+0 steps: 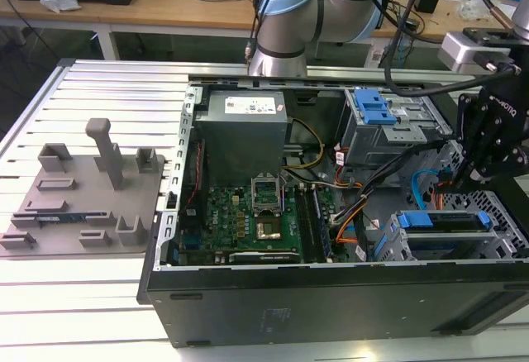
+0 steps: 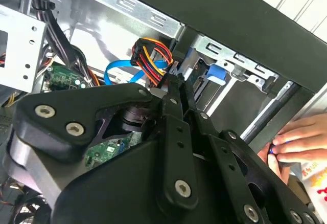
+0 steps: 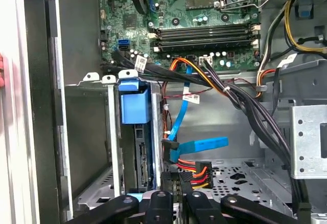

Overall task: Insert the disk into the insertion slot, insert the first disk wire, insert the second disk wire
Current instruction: 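Insert the first disk wire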

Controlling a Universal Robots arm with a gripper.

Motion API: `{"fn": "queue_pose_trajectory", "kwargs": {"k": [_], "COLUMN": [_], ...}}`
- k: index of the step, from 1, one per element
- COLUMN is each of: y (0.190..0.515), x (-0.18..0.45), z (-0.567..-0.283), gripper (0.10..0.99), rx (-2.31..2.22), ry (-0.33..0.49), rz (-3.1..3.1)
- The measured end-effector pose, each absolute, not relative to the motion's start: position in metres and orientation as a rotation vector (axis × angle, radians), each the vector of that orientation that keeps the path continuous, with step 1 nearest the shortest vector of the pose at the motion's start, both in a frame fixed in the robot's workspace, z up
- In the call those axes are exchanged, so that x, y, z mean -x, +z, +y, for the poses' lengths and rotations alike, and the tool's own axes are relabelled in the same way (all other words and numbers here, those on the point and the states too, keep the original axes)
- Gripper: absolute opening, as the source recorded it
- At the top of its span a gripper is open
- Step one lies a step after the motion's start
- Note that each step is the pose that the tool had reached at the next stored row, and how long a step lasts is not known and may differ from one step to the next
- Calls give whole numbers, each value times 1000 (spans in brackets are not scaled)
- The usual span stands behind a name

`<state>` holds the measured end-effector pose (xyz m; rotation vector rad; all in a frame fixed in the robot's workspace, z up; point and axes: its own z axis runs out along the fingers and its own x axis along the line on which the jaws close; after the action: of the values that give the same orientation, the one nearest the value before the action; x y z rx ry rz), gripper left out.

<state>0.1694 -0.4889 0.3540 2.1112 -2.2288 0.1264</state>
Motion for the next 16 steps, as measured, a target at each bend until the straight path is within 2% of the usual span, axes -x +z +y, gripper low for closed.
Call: {"fn": "queue_pose_trajectory", "kwargs": {"k": [4, 8, 12, 16], "y": [354, 354, 354, 354], "x": [-169, -169, -169, -169], "z": [-490, -504, -510, -517], "gripper": [169, 169, 169, 169], "rx": [-2111, -2115, -2145, -2152], "ry": [126, 118, 71, 59], "rz": [-2229, -2232, -2247, -2251]}}
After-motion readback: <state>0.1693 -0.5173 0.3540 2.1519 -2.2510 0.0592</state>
